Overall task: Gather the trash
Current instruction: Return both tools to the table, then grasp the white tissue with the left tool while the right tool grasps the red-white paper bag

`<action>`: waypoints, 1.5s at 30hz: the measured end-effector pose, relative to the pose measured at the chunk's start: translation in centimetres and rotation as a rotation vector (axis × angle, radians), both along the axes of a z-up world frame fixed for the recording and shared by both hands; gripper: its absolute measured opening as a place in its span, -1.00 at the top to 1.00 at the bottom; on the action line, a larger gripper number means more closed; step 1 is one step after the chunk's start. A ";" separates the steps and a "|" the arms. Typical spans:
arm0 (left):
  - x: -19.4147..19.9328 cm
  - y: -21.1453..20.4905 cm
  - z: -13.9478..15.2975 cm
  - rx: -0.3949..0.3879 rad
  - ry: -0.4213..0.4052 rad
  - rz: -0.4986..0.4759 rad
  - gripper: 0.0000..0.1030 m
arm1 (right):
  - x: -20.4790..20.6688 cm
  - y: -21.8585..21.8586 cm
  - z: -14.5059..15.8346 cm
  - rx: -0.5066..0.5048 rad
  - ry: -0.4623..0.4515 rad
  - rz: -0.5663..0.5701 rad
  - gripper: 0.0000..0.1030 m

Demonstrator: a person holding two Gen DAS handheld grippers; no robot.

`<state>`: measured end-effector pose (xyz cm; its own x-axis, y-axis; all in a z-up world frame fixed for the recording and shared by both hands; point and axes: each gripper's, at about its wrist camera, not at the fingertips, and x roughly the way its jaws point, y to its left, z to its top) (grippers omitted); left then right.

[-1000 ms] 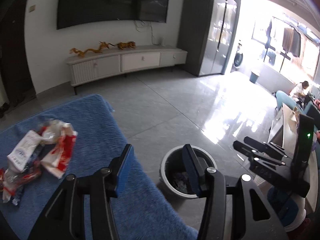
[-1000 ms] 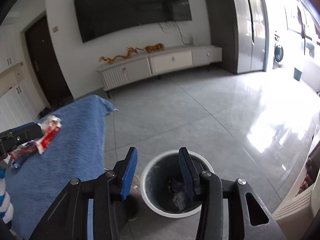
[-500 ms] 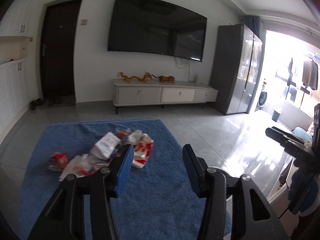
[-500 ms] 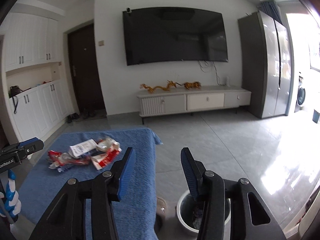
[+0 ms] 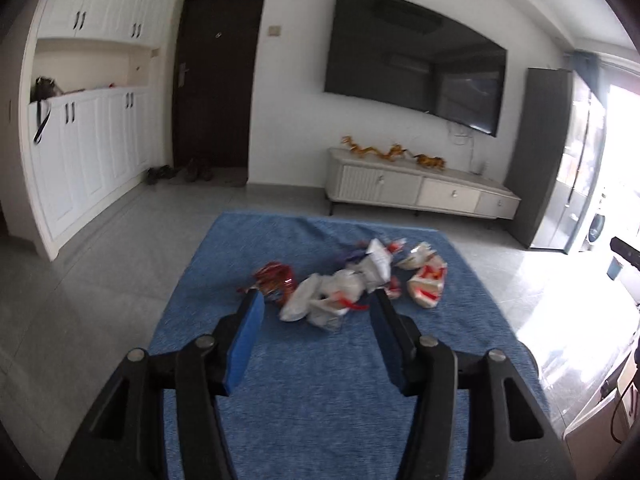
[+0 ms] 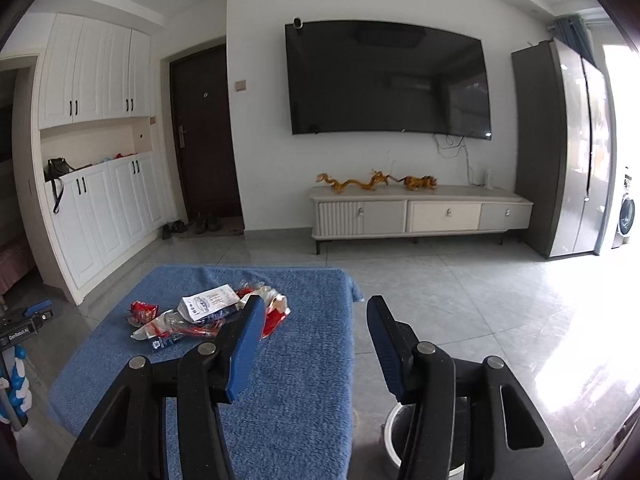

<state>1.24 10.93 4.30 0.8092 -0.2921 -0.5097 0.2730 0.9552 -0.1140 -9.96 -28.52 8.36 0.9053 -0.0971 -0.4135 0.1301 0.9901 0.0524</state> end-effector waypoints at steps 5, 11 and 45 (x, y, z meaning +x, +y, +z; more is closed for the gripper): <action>3.0 0.5 -2.8 0.018 0.073 -0.038 -0.06 | 3.8 0.3 -2.1 0.027 0.064 0.033 0.02; 5.6 -3.7 -5.9 0.083 0.123 -0.177 -0.06 | 8.9 0.7 -6.0 0.092 0.157 0.074 0.02; 17.5 -8.5 -11.3 0.069 0.280 -0.299 -0.04 | 23.6 0.7 -18.2 0.318 0.398 0.206 0.02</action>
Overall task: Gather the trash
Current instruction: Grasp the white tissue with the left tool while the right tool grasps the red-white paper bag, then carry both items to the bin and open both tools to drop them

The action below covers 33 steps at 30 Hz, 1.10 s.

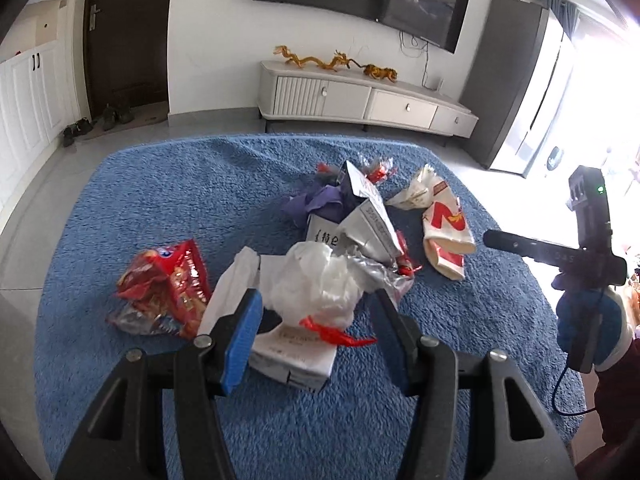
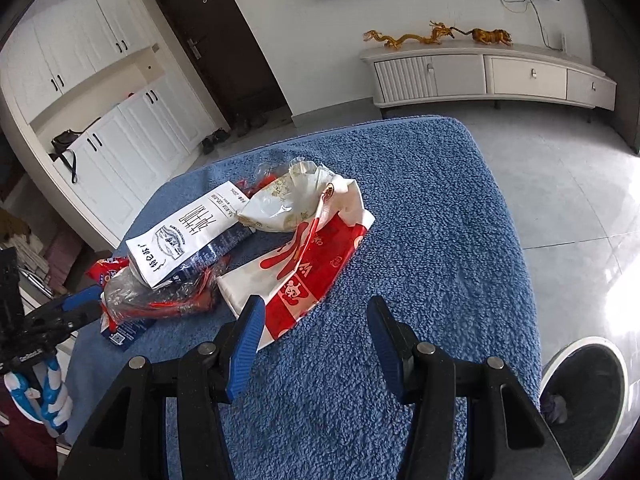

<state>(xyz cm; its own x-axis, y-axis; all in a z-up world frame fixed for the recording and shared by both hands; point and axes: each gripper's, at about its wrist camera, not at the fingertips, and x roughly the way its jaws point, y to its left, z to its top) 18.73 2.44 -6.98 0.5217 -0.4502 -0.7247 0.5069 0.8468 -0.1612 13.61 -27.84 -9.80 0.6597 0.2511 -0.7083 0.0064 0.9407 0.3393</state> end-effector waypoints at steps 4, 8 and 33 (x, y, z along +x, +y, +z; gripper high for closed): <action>0.8 -0.6 -0.8 0.005 0.034 -0.012 0.14 | 0.8 0.1 -0.3 0.032 0.008 0.016 -0.05; 1.5 -0.7 -1.3 -0.006 0.069 -0.006 0.45 | 2.0 -0.2 -1.0 0.078 0.029 0.017 -0.16; -2.6 3.6 4.0 -0.134 -0.023 0.107 0.69 | 0.6 -2.2 -1.0 0.256 0.022 -0.010 0.49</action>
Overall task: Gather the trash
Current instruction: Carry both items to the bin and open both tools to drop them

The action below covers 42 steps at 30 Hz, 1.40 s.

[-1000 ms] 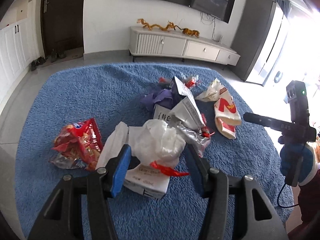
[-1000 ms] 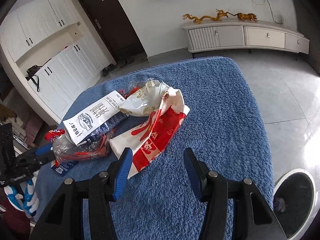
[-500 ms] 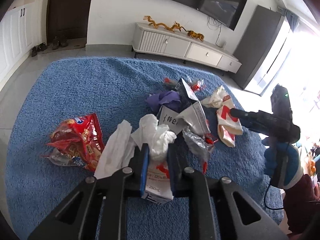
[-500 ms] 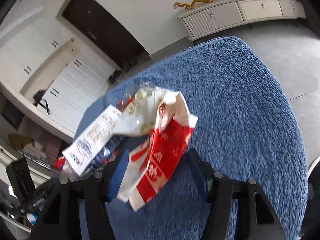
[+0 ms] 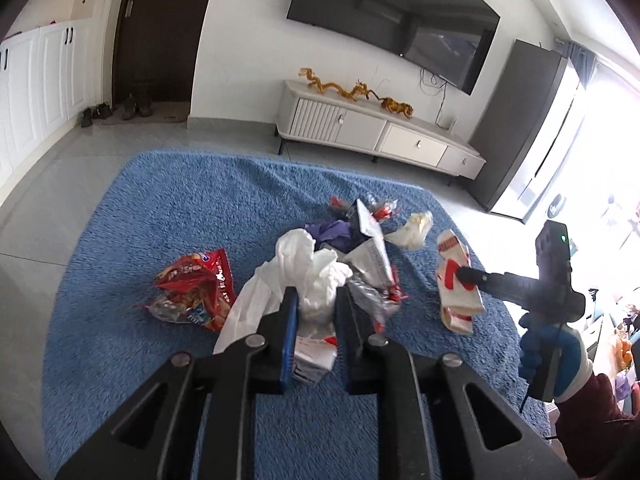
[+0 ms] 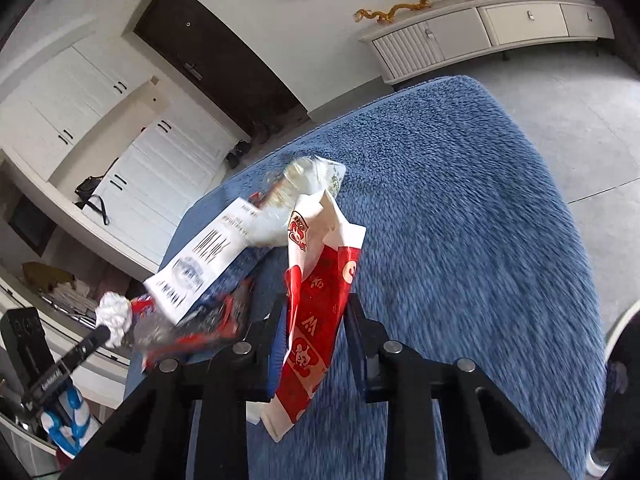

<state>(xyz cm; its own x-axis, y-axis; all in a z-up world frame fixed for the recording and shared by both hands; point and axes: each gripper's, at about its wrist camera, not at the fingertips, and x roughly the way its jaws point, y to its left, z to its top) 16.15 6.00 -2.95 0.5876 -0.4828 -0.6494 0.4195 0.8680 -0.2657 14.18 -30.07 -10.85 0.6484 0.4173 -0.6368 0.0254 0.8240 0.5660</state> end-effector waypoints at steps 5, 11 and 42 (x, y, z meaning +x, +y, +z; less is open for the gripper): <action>-2.9 -0.1 2.1 0.001 -0.043 -0.009 0.69 | -3.7 -0.4 2.1 -0.034 -0.040 -0.009 0.49; -6.1 -1.6 4.4 -0.004 -0.085 -0.039 0.69 | -9.5 -2.4 5.6 -0.067 -0.122 -0.068 0.49; -12.0 -49.9 -7.8 0.233 0.177 -0.740 0.61 | -22.5 -27.1 -9.0 -0.267 0.190 -0.578 0.43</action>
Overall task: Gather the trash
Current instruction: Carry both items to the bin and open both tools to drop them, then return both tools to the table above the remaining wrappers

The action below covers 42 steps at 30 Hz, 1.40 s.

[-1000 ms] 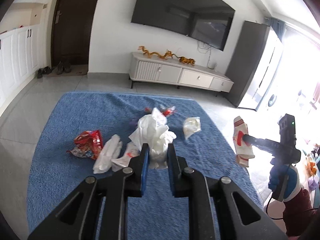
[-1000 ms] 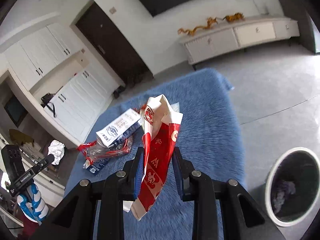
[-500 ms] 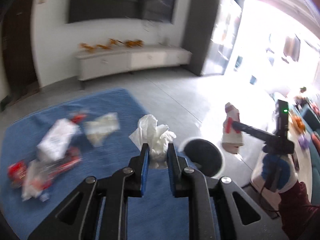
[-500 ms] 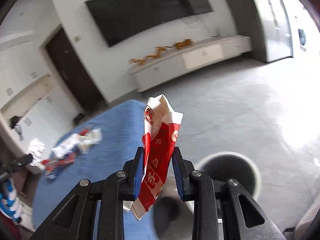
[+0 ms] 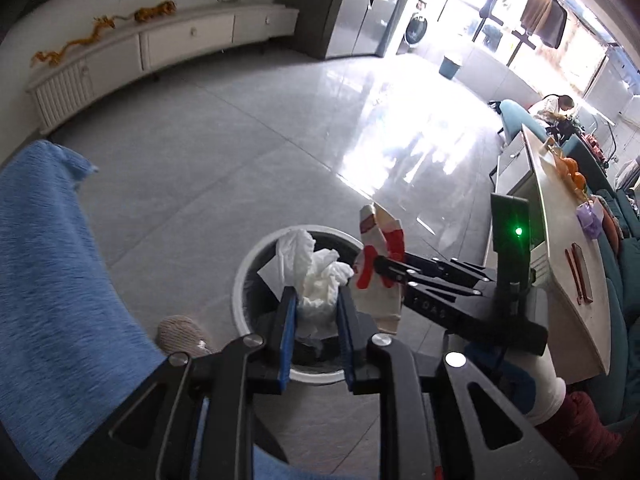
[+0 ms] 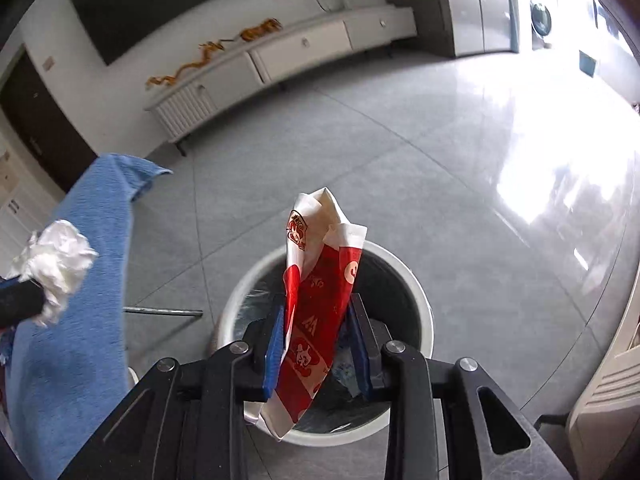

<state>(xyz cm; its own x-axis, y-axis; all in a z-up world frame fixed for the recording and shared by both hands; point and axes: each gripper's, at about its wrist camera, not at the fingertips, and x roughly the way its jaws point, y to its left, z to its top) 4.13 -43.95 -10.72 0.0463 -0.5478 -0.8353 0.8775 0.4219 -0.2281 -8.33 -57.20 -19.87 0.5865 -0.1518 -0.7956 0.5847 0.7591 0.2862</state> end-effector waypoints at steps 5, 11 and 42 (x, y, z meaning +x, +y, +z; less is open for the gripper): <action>1.2 -2.4 -2.8 0.024 0.095 0.024 0.22 | 0.4 -1.1 -2.2 0.039 0.035 -0.012 0.37; 1.6 -2.2 -3.1 0.015 0.121 0.056 0.19 | 0.5 -1.1 -2.7 0.045 0.053 -0.031 0.18; 0.6 29.3 9.9 -0.138 -0.315 0.575 0.19 | 3.0 20.2 16.8 -0.234 -0.245 0.340 0.08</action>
<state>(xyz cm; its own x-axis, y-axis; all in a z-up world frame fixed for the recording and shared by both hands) 4.69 -14.61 -0.82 0.5927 -0.4644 -0.6580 0.5555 0.8273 -0.0834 -5.35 -37.02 -3.03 0.8000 -0.0772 -0.5950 0.2287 0.9561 0.1833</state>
